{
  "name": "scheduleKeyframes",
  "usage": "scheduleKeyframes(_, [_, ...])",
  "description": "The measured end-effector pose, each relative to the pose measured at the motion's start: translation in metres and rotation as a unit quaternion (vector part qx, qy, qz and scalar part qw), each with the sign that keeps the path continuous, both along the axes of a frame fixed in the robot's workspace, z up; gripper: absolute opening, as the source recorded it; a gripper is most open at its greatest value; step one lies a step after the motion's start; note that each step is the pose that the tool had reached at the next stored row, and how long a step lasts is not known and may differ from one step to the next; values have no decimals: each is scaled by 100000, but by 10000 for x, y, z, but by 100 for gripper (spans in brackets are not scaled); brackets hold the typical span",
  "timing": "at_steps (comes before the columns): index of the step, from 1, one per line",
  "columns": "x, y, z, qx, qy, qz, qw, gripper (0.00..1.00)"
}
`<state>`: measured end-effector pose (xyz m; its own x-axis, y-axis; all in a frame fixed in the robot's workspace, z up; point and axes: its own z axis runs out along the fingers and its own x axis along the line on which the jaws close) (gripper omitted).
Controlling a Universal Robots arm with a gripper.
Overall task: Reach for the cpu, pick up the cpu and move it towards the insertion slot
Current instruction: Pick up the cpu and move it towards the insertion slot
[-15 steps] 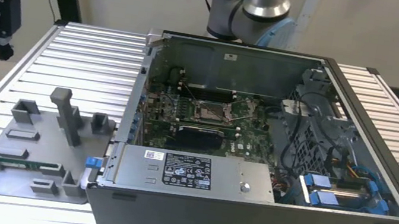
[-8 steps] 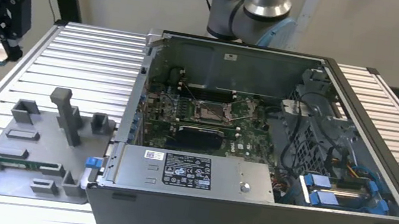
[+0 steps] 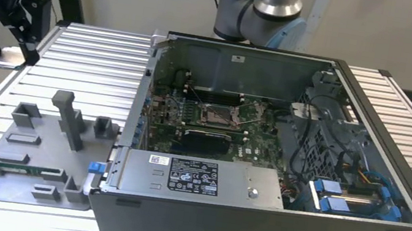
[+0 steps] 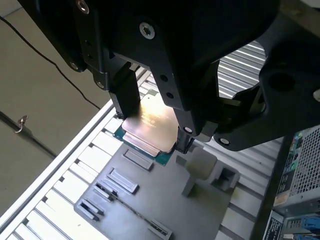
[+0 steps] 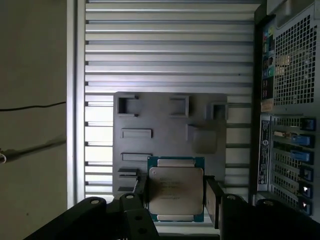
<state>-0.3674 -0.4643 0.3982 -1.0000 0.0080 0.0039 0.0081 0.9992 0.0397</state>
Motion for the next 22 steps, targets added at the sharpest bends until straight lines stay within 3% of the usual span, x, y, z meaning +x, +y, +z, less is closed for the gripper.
scheduleKeyframes(22, [738, 0, 0, 2, 323, 4, 99999, 0])
